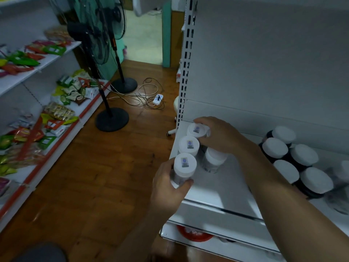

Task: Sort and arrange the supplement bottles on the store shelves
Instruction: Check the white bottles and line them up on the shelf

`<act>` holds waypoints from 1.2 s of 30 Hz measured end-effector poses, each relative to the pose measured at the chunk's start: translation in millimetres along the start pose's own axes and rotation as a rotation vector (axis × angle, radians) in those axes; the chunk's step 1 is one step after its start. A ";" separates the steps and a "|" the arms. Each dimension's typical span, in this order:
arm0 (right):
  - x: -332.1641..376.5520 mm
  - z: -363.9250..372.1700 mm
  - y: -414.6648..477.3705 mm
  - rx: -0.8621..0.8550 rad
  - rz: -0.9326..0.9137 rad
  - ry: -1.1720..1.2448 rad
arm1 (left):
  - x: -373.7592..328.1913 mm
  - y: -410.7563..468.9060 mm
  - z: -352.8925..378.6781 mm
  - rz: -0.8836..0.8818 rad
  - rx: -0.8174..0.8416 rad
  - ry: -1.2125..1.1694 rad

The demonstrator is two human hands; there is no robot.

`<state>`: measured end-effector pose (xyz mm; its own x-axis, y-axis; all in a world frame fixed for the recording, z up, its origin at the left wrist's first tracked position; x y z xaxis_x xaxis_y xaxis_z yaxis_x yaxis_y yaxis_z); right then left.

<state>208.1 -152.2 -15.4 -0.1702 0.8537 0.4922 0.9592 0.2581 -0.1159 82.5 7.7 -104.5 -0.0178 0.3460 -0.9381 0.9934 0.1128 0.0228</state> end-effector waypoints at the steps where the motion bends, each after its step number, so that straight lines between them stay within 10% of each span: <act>1: -0.7 0.6 0.4 -0.003 0.001 -0.003 | 0.4 -0.4 -0.2 0.002 0.001 -0.001; 17: 13.7 -56.3 -66.8 -0.550 -0.094 0.213 | -3.5 18.5 8.8 0.061 0.092 -0.041; 36: 15.4 -11.8 -157.7 -0.546 0.031 0.381 | -35.1 62.7 18.3 0.106 0.233 -0.287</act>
<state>56.9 -185.1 20.7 -0.1450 0.6114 0.7779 0.9559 -0.1162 0.2695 147.5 -14.4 -76.4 0.0859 0.0658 -0.9941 0.9879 -0.1353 0.0764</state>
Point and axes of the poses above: each hand's wrist, its own y-axis towards the middle knuckle, its own z-axis out of the palm, x = y × z, the point moved 4 cm from there along y, towards the middle knuckle, and after that the axes turned 2 degrees about z, right-handed, at the moved point
